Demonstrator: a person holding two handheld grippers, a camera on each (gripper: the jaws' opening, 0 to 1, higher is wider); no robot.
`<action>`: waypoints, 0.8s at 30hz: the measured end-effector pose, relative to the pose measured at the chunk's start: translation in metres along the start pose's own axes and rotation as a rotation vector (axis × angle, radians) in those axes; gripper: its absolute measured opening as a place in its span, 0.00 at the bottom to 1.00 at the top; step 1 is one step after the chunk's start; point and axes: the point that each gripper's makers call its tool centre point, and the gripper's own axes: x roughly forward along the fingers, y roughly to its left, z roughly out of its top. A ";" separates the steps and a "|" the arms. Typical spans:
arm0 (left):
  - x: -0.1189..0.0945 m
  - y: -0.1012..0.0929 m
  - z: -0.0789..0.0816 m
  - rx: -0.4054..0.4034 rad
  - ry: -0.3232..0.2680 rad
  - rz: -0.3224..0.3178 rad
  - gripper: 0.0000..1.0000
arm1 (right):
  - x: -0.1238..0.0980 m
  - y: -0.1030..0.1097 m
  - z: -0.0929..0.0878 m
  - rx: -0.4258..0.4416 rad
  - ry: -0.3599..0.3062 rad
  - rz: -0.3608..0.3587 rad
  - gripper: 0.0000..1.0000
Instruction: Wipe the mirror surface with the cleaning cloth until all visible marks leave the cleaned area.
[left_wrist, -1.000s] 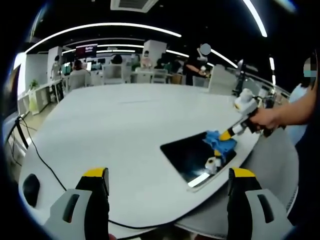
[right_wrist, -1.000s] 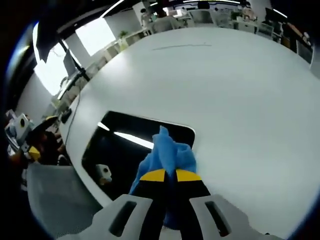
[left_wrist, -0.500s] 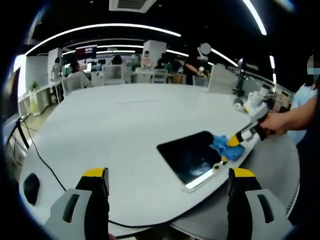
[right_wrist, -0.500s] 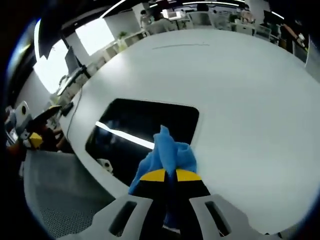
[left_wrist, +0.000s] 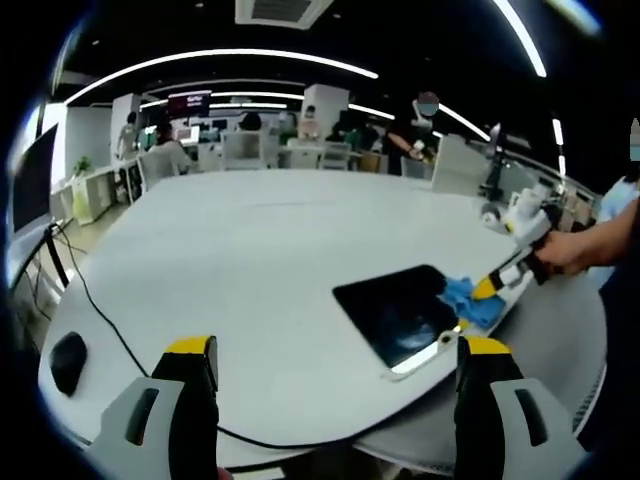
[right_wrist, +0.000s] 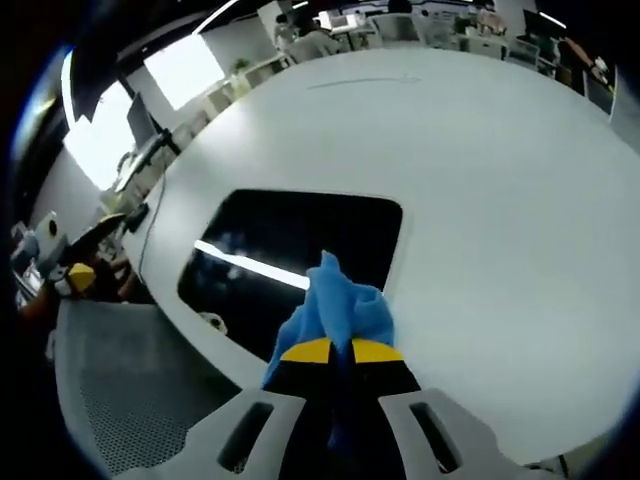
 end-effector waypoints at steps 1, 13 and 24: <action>0.000 -0.001 0.000 0.006 0.006 -0.009 1.00 | 0.000 0.000 -0.001 -0.003 0.001 -0.006 0.00; 0.001 -0.008 -0.010 0.054 0.061 -0.104 1.00 | 0.032 0.059 0.015 -0.087 0.014 0.049 0.00; 0.007 -0.012 -0.001 0.058 0.041 -0.162 1.00 | 0.065 0.125 0.034 -0.214 0.068 0.072 0.00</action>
